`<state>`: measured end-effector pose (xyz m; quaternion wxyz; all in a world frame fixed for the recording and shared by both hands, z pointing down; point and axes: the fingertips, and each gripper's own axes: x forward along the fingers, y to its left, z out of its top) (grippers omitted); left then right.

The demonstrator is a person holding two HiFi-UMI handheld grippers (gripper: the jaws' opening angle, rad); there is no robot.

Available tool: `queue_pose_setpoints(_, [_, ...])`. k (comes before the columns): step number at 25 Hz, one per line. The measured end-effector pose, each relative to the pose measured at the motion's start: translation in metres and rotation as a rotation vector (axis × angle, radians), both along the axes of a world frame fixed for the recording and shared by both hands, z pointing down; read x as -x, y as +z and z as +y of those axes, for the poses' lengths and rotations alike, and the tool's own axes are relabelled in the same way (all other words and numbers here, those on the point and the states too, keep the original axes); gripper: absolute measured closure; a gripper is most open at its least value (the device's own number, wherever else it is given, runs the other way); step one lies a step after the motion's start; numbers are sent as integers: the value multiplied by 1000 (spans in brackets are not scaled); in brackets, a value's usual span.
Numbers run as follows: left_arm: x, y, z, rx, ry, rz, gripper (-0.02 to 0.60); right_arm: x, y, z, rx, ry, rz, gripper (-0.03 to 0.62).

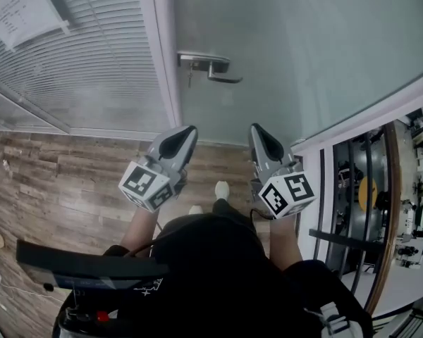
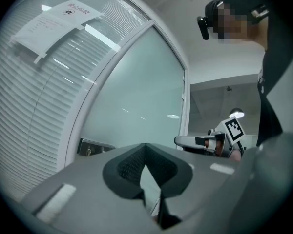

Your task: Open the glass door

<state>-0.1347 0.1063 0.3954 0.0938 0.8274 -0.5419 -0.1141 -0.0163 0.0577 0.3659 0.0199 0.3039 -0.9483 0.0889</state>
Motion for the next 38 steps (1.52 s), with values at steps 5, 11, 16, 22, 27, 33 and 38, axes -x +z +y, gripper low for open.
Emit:
queue_pose_setpoints(5, [4,-1,-21,1,-49,-24,581,-5,4,-26,12,-12,2,591])
queue_pose_setpoints(11, [-2,-5,-52,-10,-86,-16,581,-9,4,-66,18,-51,-7,591])
queue_pose_setpoints(16, [-6,-7,-78,-5,-127,-41,581,-7,7,-95,16,-112,-1,591])
queue_pose_setpoints(22, [-11,-8,-106,-1,-190,-61,581,-5,13,-123,11,-197,21,592])
queue_pose_setpoints(27, [-15,-6,-125,9,-235,-90,581,2,24,-141,4,-275,53,591])
queue_pose_setpoints(33, [-12,-5,-132,20,-296,-83,581,20,32,-144,-28,-388,111,591])
queue_pose_setpoints(38, [1,-1,-131,35,-329,-85,581,35,35,-148,-27,-419,109,591])
